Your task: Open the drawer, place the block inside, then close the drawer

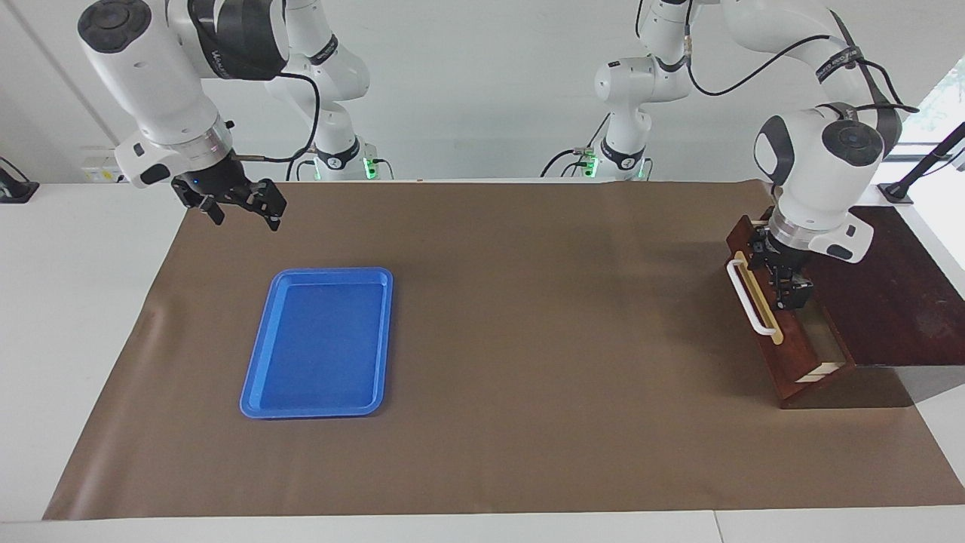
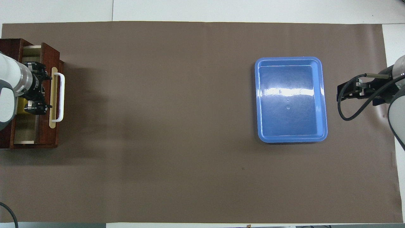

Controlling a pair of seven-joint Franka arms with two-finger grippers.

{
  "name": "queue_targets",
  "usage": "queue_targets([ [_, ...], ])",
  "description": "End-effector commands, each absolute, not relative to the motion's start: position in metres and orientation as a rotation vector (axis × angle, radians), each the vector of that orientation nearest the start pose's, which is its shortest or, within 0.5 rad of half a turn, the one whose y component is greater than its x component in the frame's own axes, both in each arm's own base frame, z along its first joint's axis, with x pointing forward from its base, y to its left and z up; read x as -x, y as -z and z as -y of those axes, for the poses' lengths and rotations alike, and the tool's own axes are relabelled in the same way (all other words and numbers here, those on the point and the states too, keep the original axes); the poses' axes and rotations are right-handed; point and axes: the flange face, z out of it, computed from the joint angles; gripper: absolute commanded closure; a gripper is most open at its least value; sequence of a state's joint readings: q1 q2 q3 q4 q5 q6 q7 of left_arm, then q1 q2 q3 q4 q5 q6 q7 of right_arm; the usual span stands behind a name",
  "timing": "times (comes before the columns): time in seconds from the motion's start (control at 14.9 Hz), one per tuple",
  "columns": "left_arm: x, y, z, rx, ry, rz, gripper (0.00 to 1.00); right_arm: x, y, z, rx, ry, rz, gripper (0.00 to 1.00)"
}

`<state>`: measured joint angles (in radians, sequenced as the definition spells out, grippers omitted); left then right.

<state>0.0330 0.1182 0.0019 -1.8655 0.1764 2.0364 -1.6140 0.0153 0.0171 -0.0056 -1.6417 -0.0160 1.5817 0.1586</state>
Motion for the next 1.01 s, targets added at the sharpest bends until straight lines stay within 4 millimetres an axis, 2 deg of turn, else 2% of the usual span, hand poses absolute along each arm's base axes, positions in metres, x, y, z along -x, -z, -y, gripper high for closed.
queue_targets([
  [0.0,-0.600,-0.459,-0.052,-2.277,-0.275,-2.271,0.00,-0.548,-0.584,-0.002,3.164,-0.122,-0.258,0.00],
  [0.27,-0.597,-0.458,-0.063,-2.301,-0.270,-2.256,0.00,-0.548,-0.584,-0.002,3.164,-0.122,-0.258,0.00],
  [0.6,-0.594,-0.458,-0.089,-2.311,-0.261,-2.259,0.00,-0.548,-0.584,-0.002,3.164,-0.122,-0.258,0.00],
  [0.94,-0.595,-0.462,-0.086,-2.321,-0.267,-2.244,0.00,-0.548,-0.584,-0.002,3.163,-0.122,-0.260,0.00],
])
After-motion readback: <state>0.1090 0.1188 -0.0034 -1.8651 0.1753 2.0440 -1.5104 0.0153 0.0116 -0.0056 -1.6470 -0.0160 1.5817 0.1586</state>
